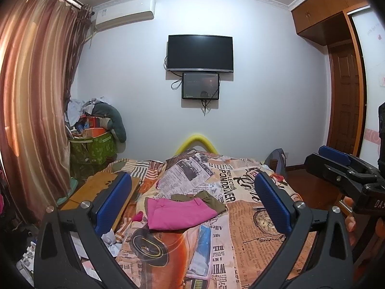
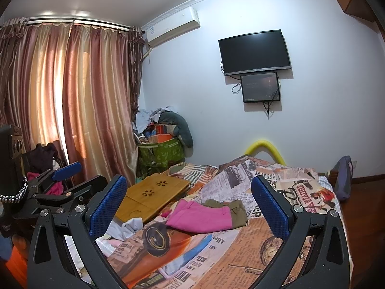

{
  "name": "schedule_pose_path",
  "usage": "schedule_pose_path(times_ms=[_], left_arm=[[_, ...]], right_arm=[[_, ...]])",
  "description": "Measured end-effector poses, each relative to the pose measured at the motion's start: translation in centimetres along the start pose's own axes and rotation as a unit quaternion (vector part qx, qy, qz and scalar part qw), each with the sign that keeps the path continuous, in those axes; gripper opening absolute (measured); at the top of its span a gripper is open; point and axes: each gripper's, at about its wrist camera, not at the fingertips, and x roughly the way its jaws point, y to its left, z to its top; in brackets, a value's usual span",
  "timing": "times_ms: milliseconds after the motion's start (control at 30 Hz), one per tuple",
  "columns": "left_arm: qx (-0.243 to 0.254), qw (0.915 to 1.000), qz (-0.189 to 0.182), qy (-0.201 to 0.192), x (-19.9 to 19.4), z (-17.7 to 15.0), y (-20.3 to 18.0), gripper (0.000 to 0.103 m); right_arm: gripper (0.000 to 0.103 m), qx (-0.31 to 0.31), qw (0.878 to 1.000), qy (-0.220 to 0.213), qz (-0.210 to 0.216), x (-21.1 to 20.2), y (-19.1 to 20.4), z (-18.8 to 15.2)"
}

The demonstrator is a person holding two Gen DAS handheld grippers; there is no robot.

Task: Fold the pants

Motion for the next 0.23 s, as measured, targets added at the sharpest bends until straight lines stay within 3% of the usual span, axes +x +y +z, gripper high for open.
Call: schedule_pose_path(times_ms=[233], left_arm=[[-0.007, 1.0000, 0.000, 0.004, 0.21, 0.05, 0.35, 0.103]], right_arm=[[0.103, 0.001, 1.000, 0.002, 0.000, 0.13, -0.08, -0.10]])
